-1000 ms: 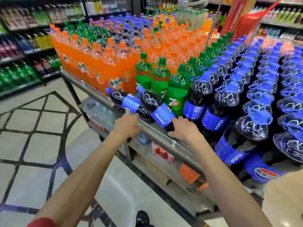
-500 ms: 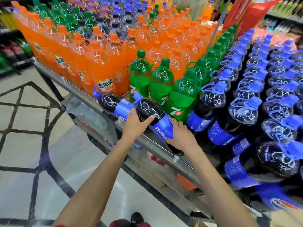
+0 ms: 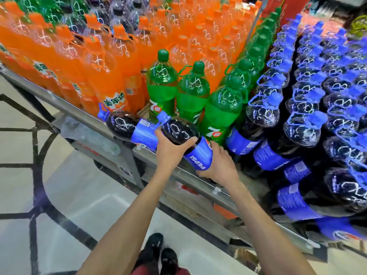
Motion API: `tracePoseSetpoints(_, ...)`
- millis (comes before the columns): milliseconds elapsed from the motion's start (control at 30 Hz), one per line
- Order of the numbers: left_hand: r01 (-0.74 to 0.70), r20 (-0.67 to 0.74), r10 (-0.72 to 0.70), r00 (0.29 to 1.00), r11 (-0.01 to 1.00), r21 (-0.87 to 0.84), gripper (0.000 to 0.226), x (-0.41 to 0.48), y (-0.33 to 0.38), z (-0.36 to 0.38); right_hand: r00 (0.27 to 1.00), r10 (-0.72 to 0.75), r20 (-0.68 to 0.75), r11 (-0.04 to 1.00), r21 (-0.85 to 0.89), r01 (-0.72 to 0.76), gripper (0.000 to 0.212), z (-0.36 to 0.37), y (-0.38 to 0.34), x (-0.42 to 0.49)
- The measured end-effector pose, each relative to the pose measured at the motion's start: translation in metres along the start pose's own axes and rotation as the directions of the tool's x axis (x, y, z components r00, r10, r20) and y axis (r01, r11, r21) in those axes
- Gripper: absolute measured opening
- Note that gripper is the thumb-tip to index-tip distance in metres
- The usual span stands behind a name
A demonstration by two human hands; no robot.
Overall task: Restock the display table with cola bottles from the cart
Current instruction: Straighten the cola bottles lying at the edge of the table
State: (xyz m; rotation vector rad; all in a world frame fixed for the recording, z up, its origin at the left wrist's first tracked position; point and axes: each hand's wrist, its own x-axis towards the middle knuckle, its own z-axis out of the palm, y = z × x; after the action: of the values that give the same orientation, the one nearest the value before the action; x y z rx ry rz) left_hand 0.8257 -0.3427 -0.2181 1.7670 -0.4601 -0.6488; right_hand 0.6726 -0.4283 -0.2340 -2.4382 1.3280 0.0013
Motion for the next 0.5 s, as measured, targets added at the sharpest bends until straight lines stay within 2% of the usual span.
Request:
tracePoseSetpoints(100,-0.034,0.032,0.034,0.999,0.999,0.016,0.104,-0.001,0.004,0.002,0.998,0.027,-0.057,0.999,-0.023,-0.028,0.116,-0.001,0.000,-0.005)
tracePoseSetpoints(267,-0.176,0.102,0.176,0.979,0.984,-0.014,0.096,-0.008,0.019,0.016,0.980,0.118,-0.162,0.991,0.084,-0.106,0.110,-0.004,0.010,-0.017)
tracePoseSetpoints(500,-0.315,0.272,0.326,0.905,0.945,-0.084,0.097,-0.018,0.030,0.039,0.898,0.320,-0.301,0.935,0.254,-0.249,0.103,0.001,0.019,-0.040)
